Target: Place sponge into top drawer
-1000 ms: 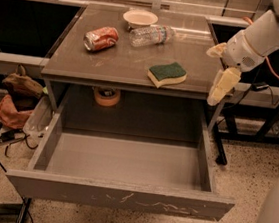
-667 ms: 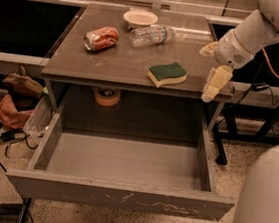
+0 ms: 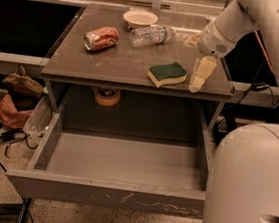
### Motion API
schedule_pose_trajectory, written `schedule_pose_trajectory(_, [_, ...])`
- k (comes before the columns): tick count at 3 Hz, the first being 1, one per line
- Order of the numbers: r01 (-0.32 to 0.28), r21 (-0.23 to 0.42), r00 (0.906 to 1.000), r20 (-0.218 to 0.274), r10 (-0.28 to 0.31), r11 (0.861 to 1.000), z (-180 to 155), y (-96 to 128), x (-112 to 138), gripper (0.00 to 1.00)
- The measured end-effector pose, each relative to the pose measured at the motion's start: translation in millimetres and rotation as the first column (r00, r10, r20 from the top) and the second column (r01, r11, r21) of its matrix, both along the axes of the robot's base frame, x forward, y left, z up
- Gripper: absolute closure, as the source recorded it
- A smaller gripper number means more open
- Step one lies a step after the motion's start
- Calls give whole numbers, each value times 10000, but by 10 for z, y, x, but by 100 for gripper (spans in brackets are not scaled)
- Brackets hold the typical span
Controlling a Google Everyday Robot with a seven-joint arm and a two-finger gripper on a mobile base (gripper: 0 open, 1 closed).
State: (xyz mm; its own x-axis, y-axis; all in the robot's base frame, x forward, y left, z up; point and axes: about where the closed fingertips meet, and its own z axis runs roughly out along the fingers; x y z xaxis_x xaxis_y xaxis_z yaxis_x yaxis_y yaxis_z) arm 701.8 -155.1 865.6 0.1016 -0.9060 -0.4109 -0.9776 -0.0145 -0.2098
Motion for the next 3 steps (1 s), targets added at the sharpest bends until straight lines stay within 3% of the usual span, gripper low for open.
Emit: schedule_pose_trajectory(3, [-662,-68,9971,-391,659,9978,-200,325,167,0])
